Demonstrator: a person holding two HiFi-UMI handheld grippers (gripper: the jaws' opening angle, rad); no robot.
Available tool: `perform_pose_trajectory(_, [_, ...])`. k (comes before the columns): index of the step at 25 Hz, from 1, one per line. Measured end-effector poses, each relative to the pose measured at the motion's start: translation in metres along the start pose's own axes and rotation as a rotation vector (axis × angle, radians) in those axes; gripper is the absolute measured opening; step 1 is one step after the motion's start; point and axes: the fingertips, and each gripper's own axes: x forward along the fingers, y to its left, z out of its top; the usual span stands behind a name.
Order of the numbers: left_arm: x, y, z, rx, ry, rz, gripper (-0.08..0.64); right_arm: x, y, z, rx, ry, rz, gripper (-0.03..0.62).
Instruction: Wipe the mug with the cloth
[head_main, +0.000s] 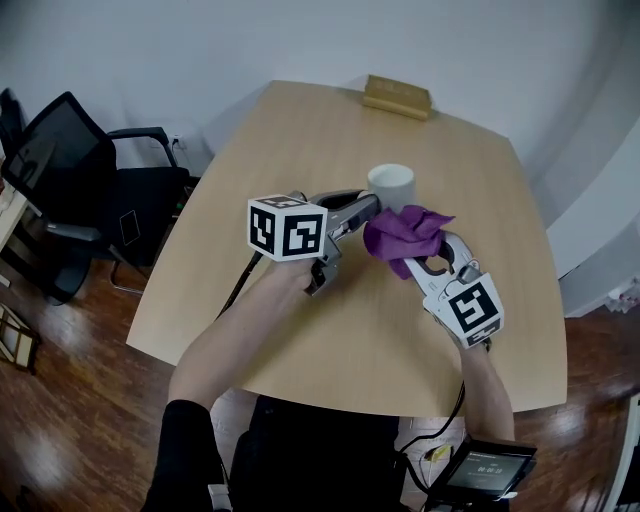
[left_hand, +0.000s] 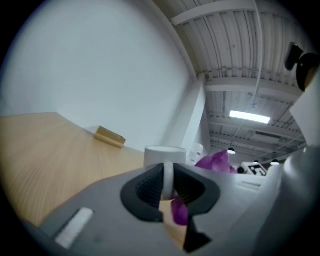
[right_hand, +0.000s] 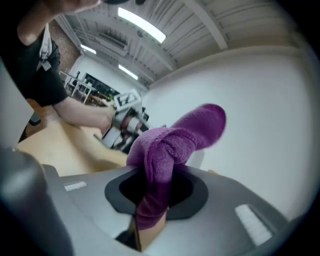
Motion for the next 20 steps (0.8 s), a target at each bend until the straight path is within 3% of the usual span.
perform_pose_trajectory(2, [0.005, -0.004, -0.006, 0.029, 0.032, 0.008, 0.075, -0.021, -0.020, 0.043, 0.000, -0.152, -0.098, 0.077])
perform_pose_trajectory(4, [0.010, -0.012, -0.013, 0.056, 0.063, -0.007, 0.075, -0.027, -0.028, 0.064, -0.043, -0.202, -0.158, 0.077])
perform_pose_trajectory(6, [0.012, -0.023, -0.019, 0.089, 0.081, -0.035, 0.075, -0.015, -0.027, 0.060, -0.079, -0.161, -0.166, 0.077])
perform_pose_trajectory(10, [0.013, -0.038, -0.018, 0.123, 0.069, -0.072, 0.075, 0.005, -0.019, 0.044, -0.046, -0.124, -0.123, 0.069])
perform_pose_trajectory(14, [0.008, -0.032, -0.006, 0.078, 0.014, -0.085, 0.075, 0.007, -0.009, 0.027, -0.046, -0.072, -0.077, 0.069])
perform_pose_trajectory(18, [0.005, -0.028, 0.003, 0.077, -0.028, -0.067, 0.078, 0.014, 0.018, -0.027, -0.043, 0.110, 0.053, 0.071])
perform_pose_trajectory(20, [0.004, -0.026, 0.007, 0.073, -0.039, -0.062, 0.075, 0.012, 0.022, -0.038, -0.051, 0.163, 0.079, 0.071])
